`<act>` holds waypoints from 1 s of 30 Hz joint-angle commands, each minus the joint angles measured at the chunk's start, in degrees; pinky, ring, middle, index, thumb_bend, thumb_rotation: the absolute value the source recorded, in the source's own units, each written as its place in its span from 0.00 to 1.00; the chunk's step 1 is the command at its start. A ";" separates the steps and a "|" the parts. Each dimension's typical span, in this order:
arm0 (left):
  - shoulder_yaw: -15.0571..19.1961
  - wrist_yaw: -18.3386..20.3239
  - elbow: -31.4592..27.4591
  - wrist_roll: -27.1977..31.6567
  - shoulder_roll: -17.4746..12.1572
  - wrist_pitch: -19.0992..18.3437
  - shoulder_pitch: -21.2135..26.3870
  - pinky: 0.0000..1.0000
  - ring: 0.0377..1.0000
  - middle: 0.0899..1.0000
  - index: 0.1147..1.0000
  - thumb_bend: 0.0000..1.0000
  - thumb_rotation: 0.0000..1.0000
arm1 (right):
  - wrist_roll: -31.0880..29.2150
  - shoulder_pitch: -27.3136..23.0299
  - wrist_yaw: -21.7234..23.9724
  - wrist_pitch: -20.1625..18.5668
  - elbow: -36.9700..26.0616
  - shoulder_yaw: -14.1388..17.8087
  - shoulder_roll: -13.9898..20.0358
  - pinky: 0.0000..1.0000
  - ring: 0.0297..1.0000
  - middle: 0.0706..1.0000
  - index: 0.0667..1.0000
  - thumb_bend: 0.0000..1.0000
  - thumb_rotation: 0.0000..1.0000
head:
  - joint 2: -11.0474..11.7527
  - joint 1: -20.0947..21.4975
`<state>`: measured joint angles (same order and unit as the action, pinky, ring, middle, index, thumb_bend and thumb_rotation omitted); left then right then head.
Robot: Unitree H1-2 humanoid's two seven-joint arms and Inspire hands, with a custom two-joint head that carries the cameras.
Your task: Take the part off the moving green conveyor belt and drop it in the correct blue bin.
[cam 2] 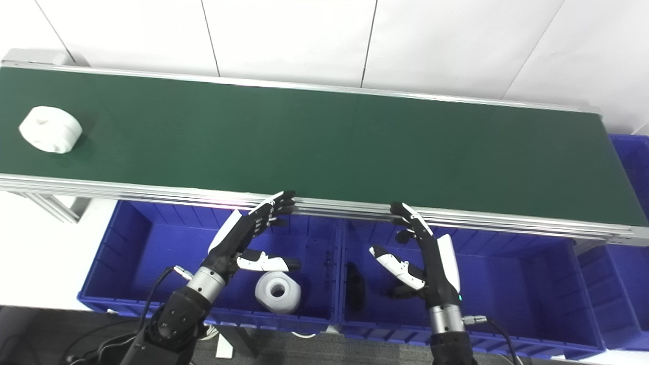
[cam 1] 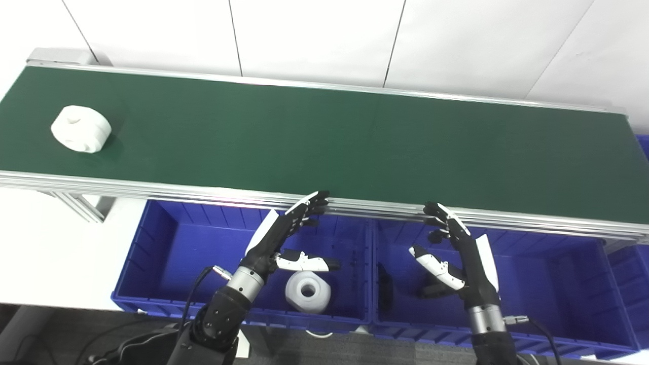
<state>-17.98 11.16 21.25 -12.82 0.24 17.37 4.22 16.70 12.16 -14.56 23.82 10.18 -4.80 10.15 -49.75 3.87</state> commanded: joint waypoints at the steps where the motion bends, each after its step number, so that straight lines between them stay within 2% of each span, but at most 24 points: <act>1: 0.13 -1.03 -0.58 0.21 0.64 2.91 2.23 0.77 0.83 0.86 0.87 0.76 0.35 | 0.63 -0.92 -1.55 3.06 -0.54 0.62 0.07 0.66 0.75 0.79 0.81 0.75 0.69 | -0.01 -0.05; 11: 0.07 -0.80 0.43 0.14 0.46 3.29 2.59 0.77 0.84 0.86 0.87 0.76 0.33 | 2.13 -1.25 -2.05 3.04 0.30 1.05 -0.51 0.66 0.74 0.78 0.81 0.77 0.72 | 0.66 0.07; 13: 0.04 -0.99 0.19 -0.14 0.47 3.27 2.44 0.77 0.84 0.86 0.86 0.76 0.33 | 1.57 -1.18 -1.75 3.04 0.26 1.01 -0.52 0.66 0.74 0.78 0.81 0.77 0.71 | 0.66 0.07; 15: -0.04 -1.45 0.37 -0.67 0.57 3.53 2.38 0.77 0.84 0.86 0.86 0.76 0.33 | 2.14 -1.10 -1.89 3.02 0.36 1.02 -0.38 0.66 0.74 0.78 0.81 0.76 0.71 | 1.33 -0.60; 17: -0.16 -1.62 0.93 -0.83 0.73 3.63 2.31 0.77 0.84 0.86 0.86 0.76 0.33 | 1.97 -0.95 -1.91 3.05 0.65 0.94 -0.21 0.66 0.74 0.78 0.81 0.74 0.70 | 2.82 -2.06; 18: -0.39 -1.87 1.40 -1.15 0.82 3.83 2.28 0.77 0.84 0.86 0.86 0.75 0.34 | 1.63 -0.89 -2.03 3.07 1.01 0.79 0.02 0.66 0.74 0.78 0.81 0.74 0.70 | 4.48 -4.52; 19: -0.57 -2.10 1.73 -1.39 0.86 3.99 2.27 0.77 0.84 0.87 0.86 0.75 0.34 | 1.41 -0.86 -2.14 3.09 1.26 0.67 0.18 0.67 0.74 0.78 0.81 0.74 0.70 | 4.48 -4.52; 20: -0.89 -2.57 2.26 -1.98 1.09 4.23 2.15 0.77 0.84 0.87 0.86 0.75 0.34 | 1.28 -0.76 -2.44 3.09 1.66 0.47 0.60 0.67 0.74 0.78 0.81 0.74 0.69 | 6.57 -7.90; 23: -1.39 -3.48 4.78 -2.39 2.17 5.95 2.04 0.78 0.84 0.86 0.86 0.78 0.36 | 0.36 -0.34 -3.32 3.10 2.36 -0.47 2.04 0.67 0.74 0.78 0.80 0.70 0.67 | 9.95 -12.81; 27: -2.27 -5.39 8.87 -3.94 3.14 8.39 2.71 0.76 0.84 0.87 0.87 0.77 0.37 | -1.78 -0.42 -5.47 3.11 3.55 -2.87 4.03 0.66 0.74 0.78 0.80 0.64 0.63 | 14.50 -17.70; 28: -2.56 -5.90 9.78 -4.25 3.27 8.95 2.91 0.76 0.84 0.87 0.87 0.77 0.38 | -2.47 -0.50 -5.95 3.11 3.85 -3.54 4.47 0.67 0.75 0.78 0.80 0.63 0.61 | 14.50 -17.70; 29: -2.90 -6.46 10.80 -4.25 3.45 9.31 3.09 0.76 0.84 0.87 0.87 0.77 0.38 | -2.50 -0.75 -7.03 3.11 4.86 -4.23 4.92 0.67 0.75 0.78 0.80 0.62 0.60 | 16.05 -18.96; 30: -3.34 -7.12 11.68 -4.22 3.56 9.49 3.28 0.76 0.84 0.87 0.88 0.78 0.39 | -2.72 -1.00 -8.09 3.11 5.91 -5.00 5.39 0.67 0.75 0.78 0.80 0.64 0.63 | 17.01 -19.54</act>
<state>-20.80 5.62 32.97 -16.78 2.95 24.09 5.66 14.57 11.82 -20.26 24.00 15.88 -9.14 14.60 -33.68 -15.10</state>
